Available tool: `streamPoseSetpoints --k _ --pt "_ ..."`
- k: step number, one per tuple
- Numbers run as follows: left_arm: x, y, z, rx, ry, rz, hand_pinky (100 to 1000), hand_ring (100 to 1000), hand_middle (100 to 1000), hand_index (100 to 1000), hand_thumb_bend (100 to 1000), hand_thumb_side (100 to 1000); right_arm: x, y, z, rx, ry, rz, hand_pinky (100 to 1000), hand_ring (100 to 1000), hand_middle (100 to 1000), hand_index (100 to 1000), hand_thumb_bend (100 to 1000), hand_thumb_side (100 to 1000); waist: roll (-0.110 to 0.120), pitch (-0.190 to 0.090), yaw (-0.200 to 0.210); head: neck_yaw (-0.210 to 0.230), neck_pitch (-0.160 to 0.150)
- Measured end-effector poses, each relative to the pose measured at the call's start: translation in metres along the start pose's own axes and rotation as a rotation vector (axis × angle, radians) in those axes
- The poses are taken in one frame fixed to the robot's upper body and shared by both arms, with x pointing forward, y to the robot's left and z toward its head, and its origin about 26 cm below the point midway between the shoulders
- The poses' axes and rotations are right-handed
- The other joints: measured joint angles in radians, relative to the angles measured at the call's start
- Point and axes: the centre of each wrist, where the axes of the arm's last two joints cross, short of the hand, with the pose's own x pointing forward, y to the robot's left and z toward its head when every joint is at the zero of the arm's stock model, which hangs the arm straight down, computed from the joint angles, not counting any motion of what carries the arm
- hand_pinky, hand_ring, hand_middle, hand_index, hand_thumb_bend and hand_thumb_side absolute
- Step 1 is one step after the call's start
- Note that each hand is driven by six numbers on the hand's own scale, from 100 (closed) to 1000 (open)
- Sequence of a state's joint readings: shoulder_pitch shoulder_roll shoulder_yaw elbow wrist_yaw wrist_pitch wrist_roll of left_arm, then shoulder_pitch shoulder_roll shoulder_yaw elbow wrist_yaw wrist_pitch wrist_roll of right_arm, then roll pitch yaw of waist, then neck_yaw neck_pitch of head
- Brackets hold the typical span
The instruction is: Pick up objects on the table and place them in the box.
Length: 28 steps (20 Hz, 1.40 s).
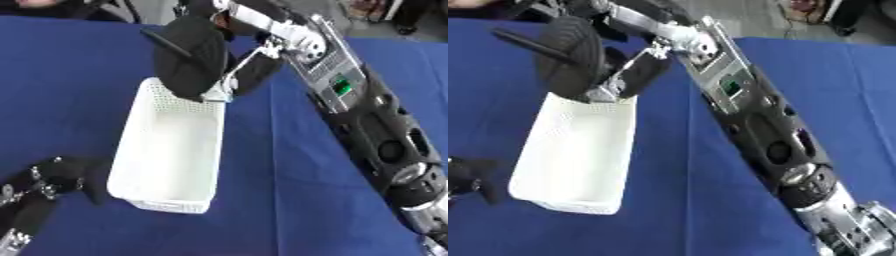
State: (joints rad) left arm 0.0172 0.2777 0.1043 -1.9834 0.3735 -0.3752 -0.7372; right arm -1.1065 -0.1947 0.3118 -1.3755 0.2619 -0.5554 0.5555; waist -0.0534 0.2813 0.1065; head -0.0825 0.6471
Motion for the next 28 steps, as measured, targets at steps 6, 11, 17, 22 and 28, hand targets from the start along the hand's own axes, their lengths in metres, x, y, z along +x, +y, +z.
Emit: streamPoseSetpoints --k 6,11,17,22,28 --pt "-0.001 -0.001 -0.001 -0.004 -0.001 0.004 546 851 742 848 100 584 0.002 0.014 -0.019 0.020 -0.025 -0.019 100 100 100 283 100 219 0.000 0.000 0.006 -0.004 0.001" --pt "-0.001 -0.001 -0.001 -0.004 -0.002 0.004 546 851 742 848 100 585 -0.001 0.021 -0.021 0.043 -0.009 -0.023 100 100 100 282 100 213 0.000 0.000 0.007 -0.004 0.001" --pt "0.000 -0.001 -0.002 -0.006 -0.005 0.003 546 851 741 848 100 584 -0.006 0.028 -0.018 0.060 0.019 -0.028 100 100 100 281 100 209 0.000 0.000 0.007 -0.004 0.001" --pt "0.000 -0.001 -0.002 -0.007 -0.005 0.004 546 851 741 848 100 584 -0.011 0.035 -0.014 0.081 0.047 -0.034 100 100 100 279 100 203 0.000 0.000 0.012 -0.005 0.001" --pt "0.000 -0.001 -0.002 -0.007 -0.005 0.004 546 851 740 847 100 583 -0.018 0.049 -0.007 0.121 0.096 -0.044 100 100 100 277 106 193 0.003 0.000 0.013 -0.005 0.000"
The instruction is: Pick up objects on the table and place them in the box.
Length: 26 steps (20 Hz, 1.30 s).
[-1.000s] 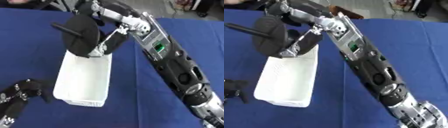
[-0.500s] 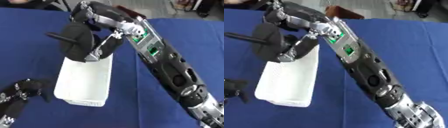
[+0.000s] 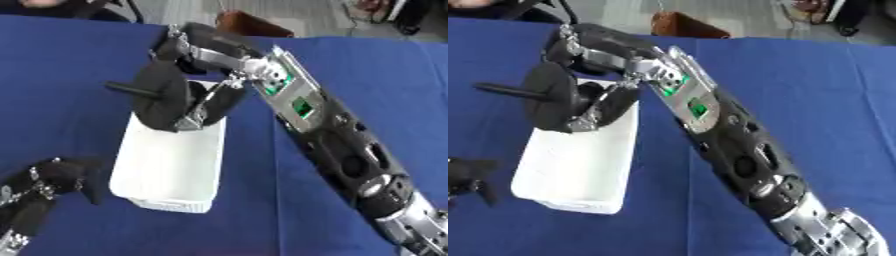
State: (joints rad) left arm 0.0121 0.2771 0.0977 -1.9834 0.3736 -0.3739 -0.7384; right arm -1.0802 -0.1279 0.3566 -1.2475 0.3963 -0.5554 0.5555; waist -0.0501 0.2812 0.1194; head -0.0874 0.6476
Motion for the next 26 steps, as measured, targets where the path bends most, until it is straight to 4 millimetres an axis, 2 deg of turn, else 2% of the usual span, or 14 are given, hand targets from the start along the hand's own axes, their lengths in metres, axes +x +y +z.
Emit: streamPoseSetpoints --k 8,9,10,11,12,13,14,15,16,17,18,19,26 --pt "0.000 0.000 0.000 0.001 -0.001 0.001 546 851 740 847 100 584 -0.008 0.015 0.001 0.047 0.045 -0.007 100 100 100 278 133 201 0.000 0.000 0.002 -0.007 0.000" --pt "0.000 0.000 0.000 0.001 -0.001 0.001 546 851 740 847 100 583 -0.008 0.015 0.001 0.052 0.050 -0.006 100 100 111 305 191 259 0.000 0.000 0.003 -0.007 0.000" --pt "0.000 0.000 0.000 0.001 -0.001 0.001 546 851 740 847 100 584 -0.009 0.017 0.002 0.056 0.054 -0.006 100 179 244 422 361 372 0.000 0.000 0.003 -0.007 0.000" --pt "0.000 0.000 0.000 0.001 -0.001 0.001 546 851 740 847 100 584 -0.009 0.018 0.002 0.060 0.057 -0.008 246 402 435 591 517 466 0.000 0.000 0.003 -0.007 0.000" --pt "0.000 0.000 0.000 0.001 -0.001 0.001 545 850 740 847 100 583 -0.010 0.020 0.003 0.063 0.059 -0.007 413 544 564 677 583 494 0.000 0.000 0.003 -0.007 0.000" --pt "0.000 0.000 0.000 0.001 -0.002 0.001 545 850 740 847 100 584 -0.009 0.020 0.002 0.068 0.060 -0.003 556 649 668 753 629 509 0.000 0.000 0.003 -0.007 0.000" --pt "0.000 0.000 0.000 0.001 -0.002 0.002 545 850 740 847 100 584 -0.009 0.021 0.001 0.075 0.061 0.002 617 695 711 788 650 516 0.000 0.000 0.003 -0.007 0.000" --pt "0.000 0.000 0.000 0.001 -0.002 0.002 545 851 740 847 100 584 -0.008 0.022 0.000 0.083 0.061 0.007 804 835 856 902 718 545 0.000 0.000 0.003 -0.007 0.000" --pt "0.000 0.000 0.000 0.001 -0.002 0.002 545 850 740 847 100 584 -0.008 0.022 -0.001 0.089 0.064 0.013 778 815 837 890 706 541 0.000 0.000 0.003 -0.007 0.000" --pt "0.000 0.000 0.000 0.001 -0.002 0.002 545 851 740 848 100 584 -0.008 0.023 -0.001 0.096 0.066 0.019 880 898 919 937 755 567 0.000 0.000 0.003 -0.007 0.000" --pt "0.000 0.000 0.000 0.001 -0.002 0.002 545 851 740 847 100 584 -0.008 0.023 -0.001 0.101 0.068 0.025 864 885 907 930 748 563 0.000 0.000 0.003 -0.007 0.000" --pt "0.000 0.000 0.000 0.001 -0.002 0.002 545 850 739 847 100 584 -0.007 0.024 -0.002 0.105 0.069 0.028 920 931 951 951 780 587 0.000 0.000 0.003 -0.007 0.000" --pt "0.000 0.000 0.000 0.001 -0.002 0.002 545 851 739 847 100 584 -0.008 0.025 -0.001 0.109 0.074 0.031 951 954 979 969 817 615 0.000 0.000 0.003 -0.007 0.000"
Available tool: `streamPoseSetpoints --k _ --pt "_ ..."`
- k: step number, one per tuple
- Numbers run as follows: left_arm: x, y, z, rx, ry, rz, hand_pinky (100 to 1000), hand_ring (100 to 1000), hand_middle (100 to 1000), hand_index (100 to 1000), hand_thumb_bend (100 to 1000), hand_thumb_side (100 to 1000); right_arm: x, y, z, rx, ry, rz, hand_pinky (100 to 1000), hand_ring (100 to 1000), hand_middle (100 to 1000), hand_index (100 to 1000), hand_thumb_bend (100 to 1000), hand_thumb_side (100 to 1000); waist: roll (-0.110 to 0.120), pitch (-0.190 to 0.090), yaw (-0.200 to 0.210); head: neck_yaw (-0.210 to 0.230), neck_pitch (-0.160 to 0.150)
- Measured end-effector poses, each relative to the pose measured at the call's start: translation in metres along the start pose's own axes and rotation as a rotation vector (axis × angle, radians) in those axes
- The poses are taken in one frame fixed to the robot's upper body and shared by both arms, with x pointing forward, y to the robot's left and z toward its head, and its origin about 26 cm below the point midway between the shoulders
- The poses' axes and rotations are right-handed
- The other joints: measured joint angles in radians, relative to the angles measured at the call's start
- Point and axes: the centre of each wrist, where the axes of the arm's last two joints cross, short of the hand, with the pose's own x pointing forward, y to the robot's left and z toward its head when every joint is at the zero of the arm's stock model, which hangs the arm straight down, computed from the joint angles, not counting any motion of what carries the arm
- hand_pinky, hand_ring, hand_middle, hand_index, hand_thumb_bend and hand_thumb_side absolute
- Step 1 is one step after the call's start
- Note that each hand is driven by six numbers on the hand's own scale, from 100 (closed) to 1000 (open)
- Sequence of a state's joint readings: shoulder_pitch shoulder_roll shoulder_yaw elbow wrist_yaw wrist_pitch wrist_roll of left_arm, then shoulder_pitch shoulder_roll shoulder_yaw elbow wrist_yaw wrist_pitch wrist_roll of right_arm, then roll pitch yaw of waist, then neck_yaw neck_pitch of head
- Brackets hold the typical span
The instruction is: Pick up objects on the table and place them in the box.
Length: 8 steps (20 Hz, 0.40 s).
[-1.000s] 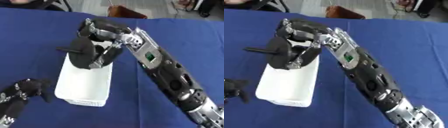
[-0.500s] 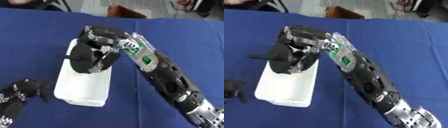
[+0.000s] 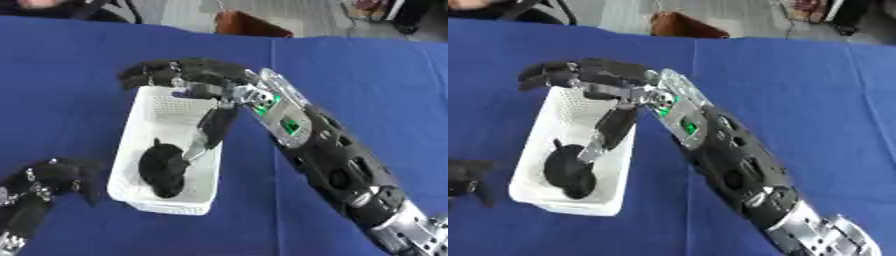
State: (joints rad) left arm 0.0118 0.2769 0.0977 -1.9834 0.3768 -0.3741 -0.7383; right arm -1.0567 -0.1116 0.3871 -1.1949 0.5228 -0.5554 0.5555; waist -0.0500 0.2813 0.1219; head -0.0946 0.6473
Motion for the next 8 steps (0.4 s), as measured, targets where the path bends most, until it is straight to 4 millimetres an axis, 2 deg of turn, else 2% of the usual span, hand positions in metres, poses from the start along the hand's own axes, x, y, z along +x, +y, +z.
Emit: streamPoseSetpoints --k 8 --pt "0.0000 0.0000 0.0000 0.000 0.000 0.000 545 850 738 847 100 584 -0.0004 0.0013 0.0008 -0.001 0.002 -0.004 955 956 980 971 810 611 0.000 0.000 -0.002 0.000 0.000"
